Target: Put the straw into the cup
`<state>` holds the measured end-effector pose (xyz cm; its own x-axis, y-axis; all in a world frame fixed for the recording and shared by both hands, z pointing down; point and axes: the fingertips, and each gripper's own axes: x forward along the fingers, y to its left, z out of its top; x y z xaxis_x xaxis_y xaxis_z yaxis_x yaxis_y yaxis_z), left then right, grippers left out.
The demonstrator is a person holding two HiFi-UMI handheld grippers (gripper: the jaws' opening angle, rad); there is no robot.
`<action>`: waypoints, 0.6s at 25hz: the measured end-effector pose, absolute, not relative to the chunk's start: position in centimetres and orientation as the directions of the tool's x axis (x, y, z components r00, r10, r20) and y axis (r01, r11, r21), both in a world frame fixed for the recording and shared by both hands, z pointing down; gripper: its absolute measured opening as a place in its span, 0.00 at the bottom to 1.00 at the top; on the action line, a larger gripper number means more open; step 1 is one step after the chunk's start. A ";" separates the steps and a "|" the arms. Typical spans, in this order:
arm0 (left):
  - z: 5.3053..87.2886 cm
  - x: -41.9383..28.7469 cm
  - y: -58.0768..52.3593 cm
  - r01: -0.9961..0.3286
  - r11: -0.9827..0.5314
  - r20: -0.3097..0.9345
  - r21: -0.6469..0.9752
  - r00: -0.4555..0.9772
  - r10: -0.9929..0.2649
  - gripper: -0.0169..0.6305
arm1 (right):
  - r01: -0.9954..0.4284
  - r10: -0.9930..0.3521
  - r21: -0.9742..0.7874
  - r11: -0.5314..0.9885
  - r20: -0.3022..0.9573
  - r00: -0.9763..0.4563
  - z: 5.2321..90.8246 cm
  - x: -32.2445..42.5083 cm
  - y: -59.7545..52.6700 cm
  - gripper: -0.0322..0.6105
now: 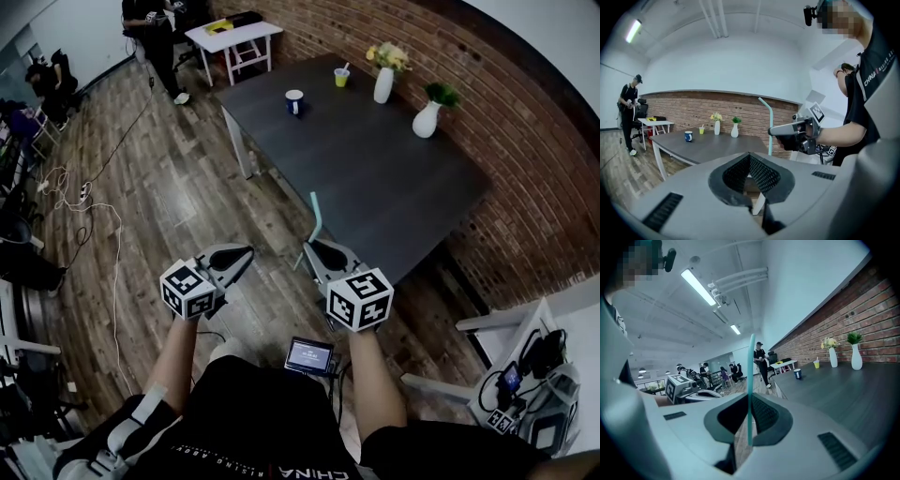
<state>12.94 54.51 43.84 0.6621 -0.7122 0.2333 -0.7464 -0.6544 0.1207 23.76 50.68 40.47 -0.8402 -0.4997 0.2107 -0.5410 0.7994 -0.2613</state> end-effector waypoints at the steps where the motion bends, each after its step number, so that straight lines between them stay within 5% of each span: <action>1: 44.3 12.6 54.2 -0.757 -0.642 0.249 0.119 0.649 -0.719 0.03 | -0.540 -0.498 -0.266 0.798 0.214 -0.841 40.8 23.8 50.4 0.07; 15: 46.6 4.9 43.4 -0.738 -0.645 0.214 0.199 0.675 -0.706 0.03 | -0.596 -0.534 -0.255 0.762 0.273 -0.800 42.7 17.5 40.4 0.07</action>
